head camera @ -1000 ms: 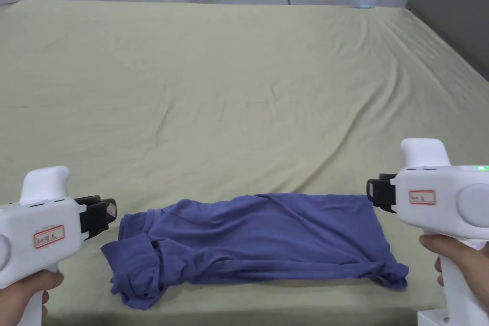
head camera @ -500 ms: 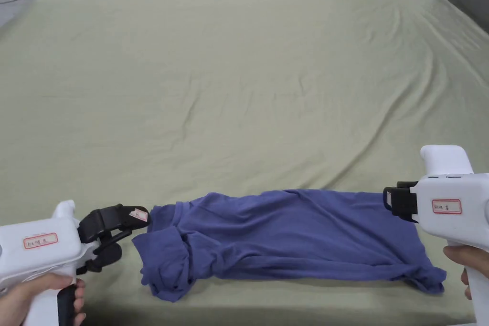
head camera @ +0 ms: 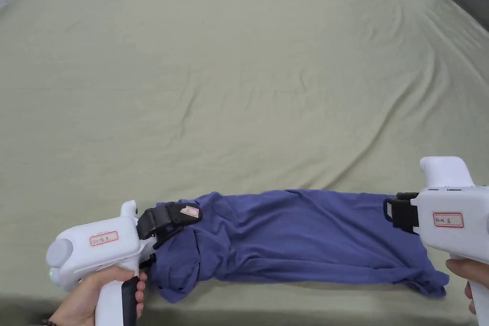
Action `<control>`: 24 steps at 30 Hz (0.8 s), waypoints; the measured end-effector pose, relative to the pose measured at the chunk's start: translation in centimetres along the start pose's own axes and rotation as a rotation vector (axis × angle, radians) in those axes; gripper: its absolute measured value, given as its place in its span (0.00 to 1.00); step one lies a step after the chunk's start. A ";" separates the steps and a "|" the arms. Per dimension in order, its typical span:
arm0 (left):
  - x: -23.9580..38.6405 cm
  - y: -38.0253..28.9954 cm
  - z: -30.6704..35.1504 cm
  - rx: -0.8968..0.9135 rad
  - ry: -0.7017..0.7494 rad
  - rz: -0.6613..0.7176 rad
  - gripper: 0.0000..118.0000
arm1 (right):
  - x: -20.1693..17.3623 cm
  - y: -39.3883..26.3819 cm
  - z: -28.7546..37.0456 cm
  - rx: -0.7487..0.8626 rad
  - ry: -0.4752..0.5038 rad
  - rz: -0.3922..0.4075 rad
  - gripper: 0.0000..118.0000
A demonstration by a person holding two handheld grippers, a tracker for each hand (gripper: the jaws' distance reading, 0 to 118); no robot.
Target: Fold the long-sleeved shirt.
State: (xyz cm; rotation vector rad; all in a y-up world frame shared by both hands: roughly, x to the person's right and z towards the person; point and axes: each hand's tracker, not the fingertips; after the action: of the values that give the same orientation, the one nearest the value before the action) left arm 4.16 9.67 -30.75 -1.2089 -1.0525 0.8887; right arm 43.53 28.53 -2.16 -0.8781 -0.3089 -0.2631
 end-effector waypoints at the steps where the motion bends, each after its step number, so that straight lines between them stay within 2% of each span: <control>1: 0.1 0.3 0.1 -0.009 0.017 -0.010 1.00 | 0.1 -0.1 0.0 -0.003 -0.003 -0.002 0.02; 2: 0.2 0.6 0.2 -0.017 0.027 -0.024 0.99 | 0.3 -0.1 -0.1 -0.004 -0.005 -0.005 0.02; 3: 0.5 0.1 0.4 -0.021 0.054 -0.089 0.87 | 0.6 0.0 -0.2 -0.006 -0.006 -0.009 0.02; 4: 0.7 -0.3 0.5 -0.007 0.134 -0.153 0.29 | 0.7 -0.1 -0.2 -0.011 -0.005 -0.012 0.02; 5: 0.7 -0.1 0.5 0.009 0.270 -0.219 0.24 | 0.7 -0.1 -0.3 -0.015 -0.007 -0.013 0.02; 6: 0.6 0.1 0.5 0.006 0.338 -0.235 0.24 | 0.7 -0.1 -0.4 -0.017 -0.010 -0.012 0.02; 7: 0.8 -0.3 0.8 0.006 0.232 -0.208 0.24 | 0.6 -0.1 -0.4 -0.018 -0.013 -0.011 0.02; 8: 0.9 -0.3 0.9 0.018 0.217 -0.212 0.24 | 0.5 -0.1 -0.4 -0.021 -0.014 -0.011 0.02; 10: 1.3 0.4 1.2 0.042 0.280 -0.252 0.24 | 0.4 -0.1 -0.2 -0.020 -0.014 -0.010 0.02; 18: 2.9 1.6 4.9 0.081 0.259 -0.241 0.24 | -0.3 0.5 0.2 -0.018 -0.019 -0.004 0.02; 24: 2.1 6.0 12.6 0.146 0.397 -0.260 0.24 | -1.5 1.1 -0.4 -0.027 -0.019 0.017 0.02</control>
State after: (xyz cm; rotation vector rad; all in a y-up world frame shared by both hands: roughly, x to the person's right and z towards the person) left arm -7.26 16.23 -35.86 -1.0433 -0.7855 0.4878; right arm 42.58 29.03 -3.78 -0.9097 -0.3157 -0.2433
